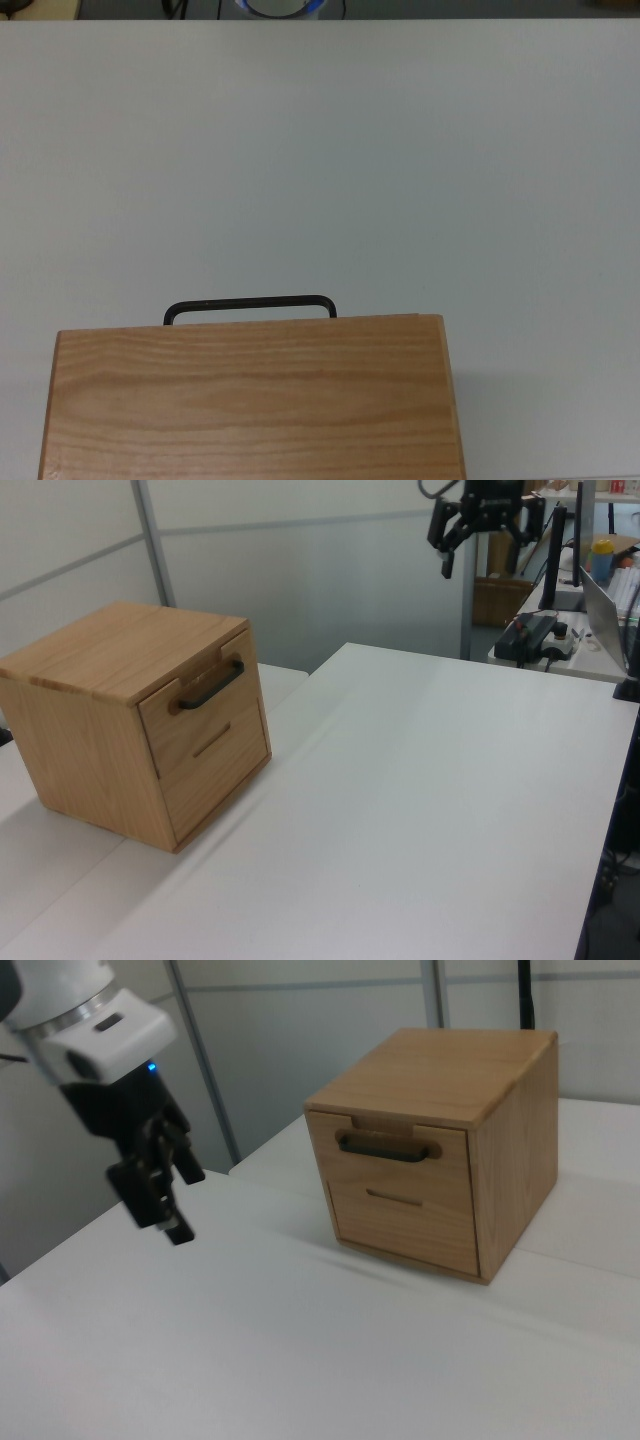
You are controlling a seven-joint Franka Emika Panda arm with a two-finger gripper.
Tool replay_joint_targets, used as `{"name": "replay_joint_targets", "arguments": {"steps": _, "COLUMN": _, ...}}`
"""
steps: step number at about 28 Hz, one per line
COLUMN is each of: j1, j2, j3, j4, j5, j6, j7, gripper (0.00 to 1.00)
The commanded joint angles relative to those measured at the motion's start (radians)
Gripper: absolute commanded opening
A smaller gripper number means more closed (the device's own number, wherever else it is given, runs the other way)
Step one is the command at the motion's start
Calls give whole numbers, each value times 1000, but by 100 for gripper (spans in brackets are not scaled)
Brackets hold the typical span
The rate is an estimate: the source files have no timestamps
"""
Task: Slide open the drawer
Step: 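Raise the open gripper and swing it toward the wooden cabinet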
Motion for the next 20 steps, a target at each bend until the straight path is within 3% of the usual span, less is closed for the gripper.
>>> {"name": "replay_joint_targets", "arguments": {"steps": 1, "j1": 40, "j2": -123, "j3": -7, "j4": -171, "j5": -1, "j6": 91, "j7": 155, "gripper": 100}}
{"name": "replay_joint_targets", "arguments": {"steps": 11, "j1": 45, "j2": -151, "j3": -7, "j4": -318, "j5": 4, "j6": 286, "j7": 548, "gripper": 100}}
{"name": "replay_joint_targets", "arguments": {"steps": 20, "j1": 57, "j2": -142, "j3": -7, "j4": -481, "j5": 74, "j6": 649, "j7": 636, "gripper": 100}}
